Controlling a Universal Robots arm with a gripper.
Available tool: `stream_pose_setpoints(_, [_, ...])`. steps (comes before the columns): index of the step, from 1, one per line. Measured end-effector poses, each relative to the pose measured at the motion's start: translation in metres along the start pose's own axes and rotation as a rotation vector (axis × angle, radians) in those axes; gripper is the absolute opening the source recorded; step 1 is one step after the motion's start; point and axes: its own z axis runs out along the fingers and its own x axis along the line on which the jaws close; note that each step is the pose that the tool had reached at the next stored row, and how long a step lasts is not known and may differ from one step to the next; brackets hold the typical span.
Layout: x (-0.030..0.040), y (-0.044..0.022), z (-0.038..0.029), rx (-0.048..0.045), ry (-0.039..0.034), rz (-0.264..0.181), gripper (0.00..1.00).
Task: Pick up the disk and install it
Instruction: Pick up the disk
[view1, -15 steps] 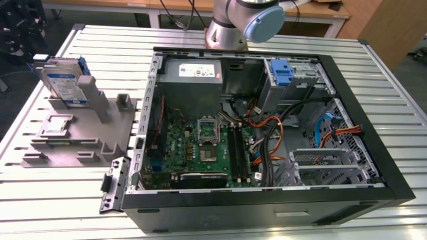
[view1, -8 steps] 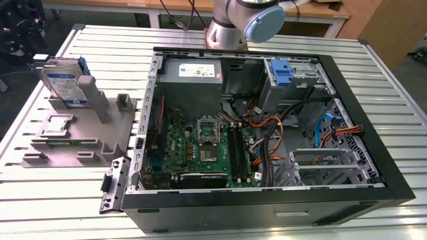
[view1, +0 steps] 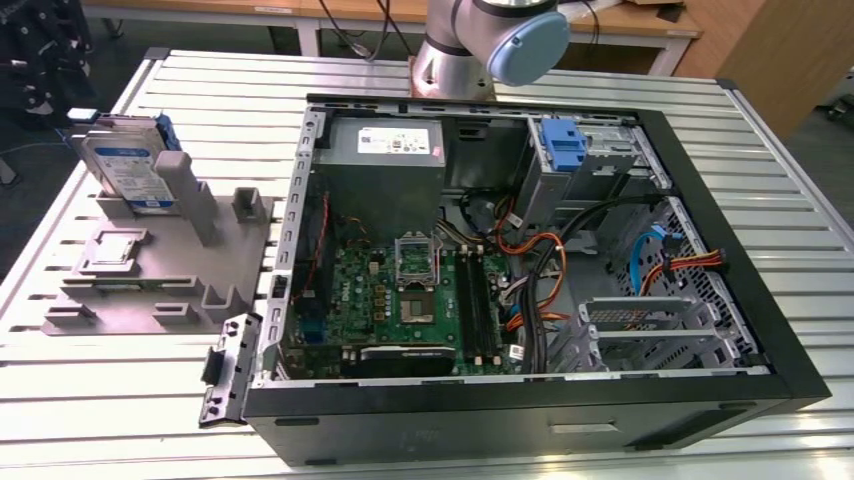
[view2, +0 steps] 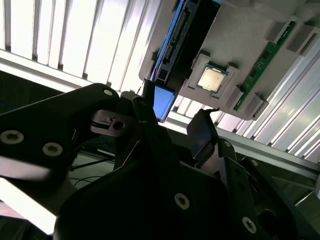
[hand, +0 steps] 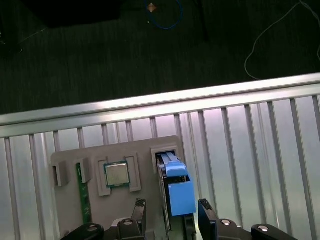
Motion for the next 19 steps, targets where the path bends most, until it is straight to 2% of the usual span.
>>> stream_pose_setpoints(8, [-0.0018,0.0031,0.0084,-0.0016,-0.0094,-0.034,0.53])
stream_pose_setpoints(19, [-0.0048,0.0101,0.0171,-0.0027,-0.0125,-0.062,0.53])
